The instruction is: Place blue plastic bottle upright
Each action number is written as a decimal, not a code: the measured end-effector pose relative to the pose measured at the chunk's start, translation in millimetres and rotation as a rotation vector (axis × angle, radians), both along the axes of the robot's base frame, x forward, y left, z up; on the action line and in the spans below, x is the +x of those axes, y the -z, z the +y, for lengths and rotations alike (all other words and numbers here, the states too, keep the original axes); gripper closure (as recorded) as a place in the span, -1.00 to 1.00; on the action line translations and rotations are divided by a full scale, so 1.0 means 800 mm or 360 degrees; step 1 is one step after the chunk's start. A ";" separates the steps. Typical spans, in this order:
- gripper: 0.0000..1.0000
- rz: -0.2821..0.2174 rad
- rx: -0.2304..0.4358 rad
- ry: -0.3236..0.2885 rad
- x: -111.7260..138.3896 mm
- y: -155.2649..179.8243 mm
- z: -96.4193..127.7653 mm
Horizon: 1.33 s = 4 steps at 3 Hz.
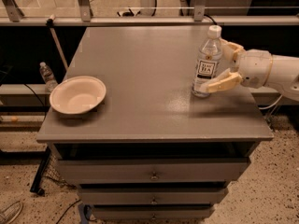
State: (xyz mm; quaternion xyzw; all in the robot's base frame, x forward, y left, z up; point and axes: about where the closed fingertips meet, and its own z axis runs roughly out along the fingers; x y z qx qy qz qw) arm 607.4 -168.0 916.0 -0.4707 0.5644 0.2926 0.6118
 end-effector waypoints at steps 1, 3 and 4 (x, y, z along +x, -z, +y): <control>-1.00 0.0000 0.0000 0.0000 0.000 0.000 0.000; -1.00 -0.0024 -0.0090 0.0165 -0.013 -0.032 -0.052; -1.00 -0.0030 -0.0124 0.0300 -0.028 -0.050 -0.093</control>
Offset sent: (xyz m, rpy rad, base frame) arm -0.0068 -0.0412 0.0229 -0.0584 -0.0152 -0.0963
